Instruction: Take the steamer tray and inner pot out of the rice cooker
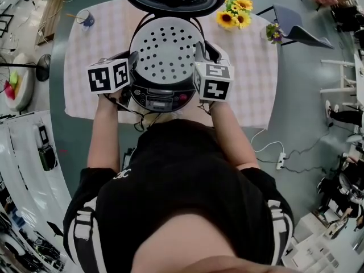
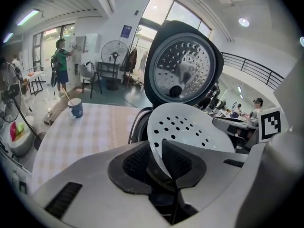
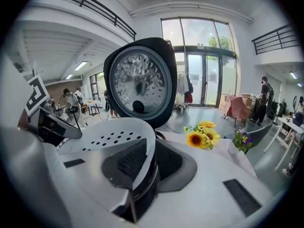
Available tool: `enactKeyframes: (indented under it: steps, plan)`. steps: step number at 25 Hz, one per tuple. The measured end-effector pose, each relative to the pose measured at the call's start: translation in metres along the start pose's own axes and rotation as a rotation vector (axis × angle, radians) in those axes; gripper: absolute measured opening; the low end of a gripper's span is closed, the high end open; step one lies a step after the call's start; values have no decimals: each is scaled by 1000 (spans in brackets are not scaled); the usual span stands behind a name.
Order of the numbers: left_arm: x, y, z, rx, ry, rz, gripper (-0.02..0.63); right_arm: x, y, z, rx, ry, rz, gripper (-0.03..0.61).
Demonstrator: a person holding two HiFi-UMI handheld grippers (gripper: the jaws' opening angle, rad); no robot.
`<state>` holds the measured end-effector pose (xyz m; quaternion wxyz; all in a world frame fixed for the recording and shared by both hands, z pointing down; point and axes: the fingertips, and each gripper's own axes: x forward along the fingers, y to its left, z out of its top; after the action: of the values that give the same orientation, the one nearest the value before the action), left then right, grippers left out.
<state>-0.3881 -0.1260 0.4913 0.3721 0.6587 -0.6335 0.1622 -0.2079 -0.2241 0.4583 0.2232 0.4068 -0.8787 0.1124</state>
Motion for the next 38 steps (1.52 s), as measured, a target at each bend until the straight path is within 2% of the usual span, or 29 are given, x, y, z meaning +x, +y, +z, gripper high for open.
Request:
enactKeyframes:
  steps: [7,12,16,31,38]
  plan:
    - [-16,-31,21,54,-83,-36,75,-32,-18,18,7,-102,-58,54]
    - [-16,-74,37,148,-113,-82,75,-65,-51,21,51,-149,-111,54]
    - [-8,-111,47,179,-133,-125,72,-91,-83,21,74,-179,-166,54]
    - [63,-275,51,254,-110,-250,67,-162,-243,-21,171,-172,-299,50]
    - [111,-318,38,251,-76,-269,66,-163,-298,-51,193,-145,-313,49]
